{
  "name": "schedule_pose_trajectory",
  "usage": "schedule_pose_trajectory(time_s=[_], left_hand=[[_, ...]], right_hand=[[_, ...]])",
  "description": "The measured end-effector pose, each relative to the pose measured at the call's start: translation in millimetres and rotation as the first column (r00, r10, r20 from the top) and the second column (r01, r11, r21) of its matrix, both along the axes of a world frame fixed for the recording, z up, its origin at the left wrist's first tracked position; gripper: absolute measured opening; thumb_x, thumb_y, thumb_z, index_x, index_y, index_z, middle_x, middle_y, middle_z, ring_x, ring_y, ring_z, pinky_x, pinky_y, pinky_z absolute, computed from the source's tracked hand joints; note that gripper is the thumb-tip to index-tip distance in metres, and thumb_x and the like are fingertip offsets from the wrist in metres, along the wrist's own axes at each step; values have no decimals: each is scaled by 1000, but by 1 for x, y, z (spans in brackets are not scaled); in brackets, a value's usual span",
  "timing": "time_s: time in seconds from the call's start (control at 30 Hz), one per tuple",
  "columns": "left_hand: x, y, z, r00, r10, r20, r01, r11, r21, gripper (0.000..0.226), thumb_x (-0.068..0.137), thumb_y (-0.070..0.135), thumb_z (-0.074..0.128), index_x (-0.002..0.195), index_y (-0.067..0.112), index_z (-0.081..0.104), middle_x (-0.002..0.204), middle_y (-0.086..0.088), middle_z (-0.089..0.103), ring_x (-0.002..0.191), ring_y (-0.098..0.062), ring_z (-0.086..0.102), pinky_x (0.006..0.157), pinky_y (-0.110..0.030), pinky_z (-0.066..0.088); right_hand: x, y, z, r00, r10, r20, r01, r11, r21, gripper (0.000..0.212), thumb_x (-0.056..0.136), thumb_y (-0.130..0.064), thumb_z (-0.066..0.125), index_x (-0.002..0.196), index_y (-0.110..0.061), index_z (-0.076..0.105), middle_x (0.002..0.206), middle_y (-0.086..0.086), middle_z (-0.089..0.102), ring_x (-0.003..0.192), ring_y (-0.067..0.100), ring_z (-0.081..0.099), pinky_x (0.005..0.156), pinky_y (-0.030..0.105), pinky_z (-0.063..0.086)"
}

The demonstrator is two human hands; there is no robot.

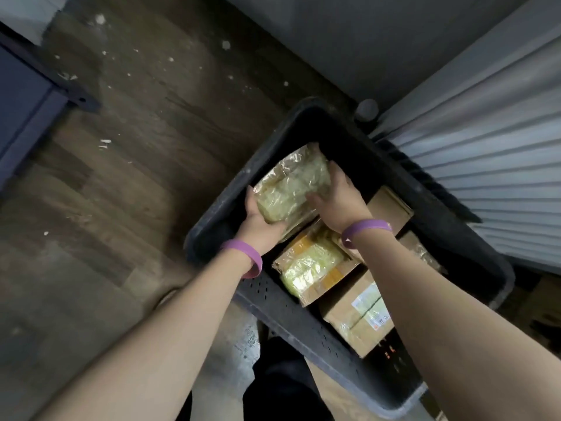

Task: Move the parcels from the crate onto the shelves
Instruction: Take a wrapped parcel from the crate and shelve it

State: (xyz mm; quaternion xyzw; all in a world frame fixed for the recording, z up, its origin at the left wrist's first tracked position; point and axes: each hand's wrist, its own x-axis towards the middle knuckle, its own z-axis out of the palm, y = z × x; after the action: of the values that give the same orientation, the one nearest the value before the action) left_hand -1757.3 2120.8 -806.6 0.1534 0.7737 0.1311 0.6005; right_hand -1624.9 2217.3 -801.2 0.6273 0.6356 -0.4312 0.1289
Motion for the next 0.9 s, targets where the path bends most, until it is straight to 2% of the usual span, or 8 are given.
schedule_pose_trajectory(time_s=[0.1,0.23,0.33,0.43,0.63,0.7,0.8,0.9], left_hand=[[7,-5,15,959,274,76,-274,962,-10,74,83,20,62,132,51,16,119,-4,55,98,-22,59,94,-46,49],[16,-15,84,918,393,48,-392,919,-31,38,82,28,60,108,38,33,104,-3,54,70,-17,56,60,-34,55],[17,-16,154,899,436,-34,-438,897,-65,31,83,41,58,104,32,38,115,-6,53,89,-24,59,73,-40,55],[13,-15,244,885,464,-32,-465,884,-47,29,87,50,52,99,25,45,115,-4,54,101,-27,56,77,-43,55],[-7,-20,398,895,433,-108,-400,885,239,28,84,21,65,95,19,39,108,-12,56,97,-30,58,89,-51,51],[-17,-21,444,911,408,-61,-377,883,278,39,84,16,65,108,25,36,108,-8,58,96,-25,59,88,-46,51],[-39,-20,509,937,343,-61,-296,877,378,52,86,8,62,126,28,36,108,0,59,94,-16,58,84,-33,48],[-56,-21,572,971,201,-128,-114,863,492,48,85,2,59,121,30,45,106,13,57,93,-2,55,70,-13,41]], right_hand=[[9,-9,16,985,-166,-46,167,986,13,78,92,-44,58,153,-17,16,152,13,31,136,38,35,112,45,32],[23,-31,84,961,-271,-59,271,963,-8,71,87,-63,52,148,-42,21,144,16,30,132,46,32,111,50,27],[30,-41,157,936,-339,-92,331,939,-91,61,86,-70,45,141,-47,31,141,13,32,130,41,37,112,51,32],[31,-48,244,876,-451,-174,439,893,-104,57,88,-65,47,132,-29,42,134,8,45,114,23,49,102,42,41],[22,-64,394,755,-607,-249,616,786,-50,50,89,-63,48,99,-14,46,90,-1,59,81,19,56,66,34,40],[21,-68,434,705,-639,-308,659,751,-50,42,88,-49,60,105,-14,45,86,-2,58,79,18,58,65,33,45],[18,-72,486,705,-563,-431,550,818,-168,59,85,-27,65,133,-29,31,98,2,66,86,20,66,81,41,55],[12,-75,533,689,-478,-545,455,870,-188,49,87,-27,66,129,-31,40,105,-5,66,84,13,66,67,29,52]])
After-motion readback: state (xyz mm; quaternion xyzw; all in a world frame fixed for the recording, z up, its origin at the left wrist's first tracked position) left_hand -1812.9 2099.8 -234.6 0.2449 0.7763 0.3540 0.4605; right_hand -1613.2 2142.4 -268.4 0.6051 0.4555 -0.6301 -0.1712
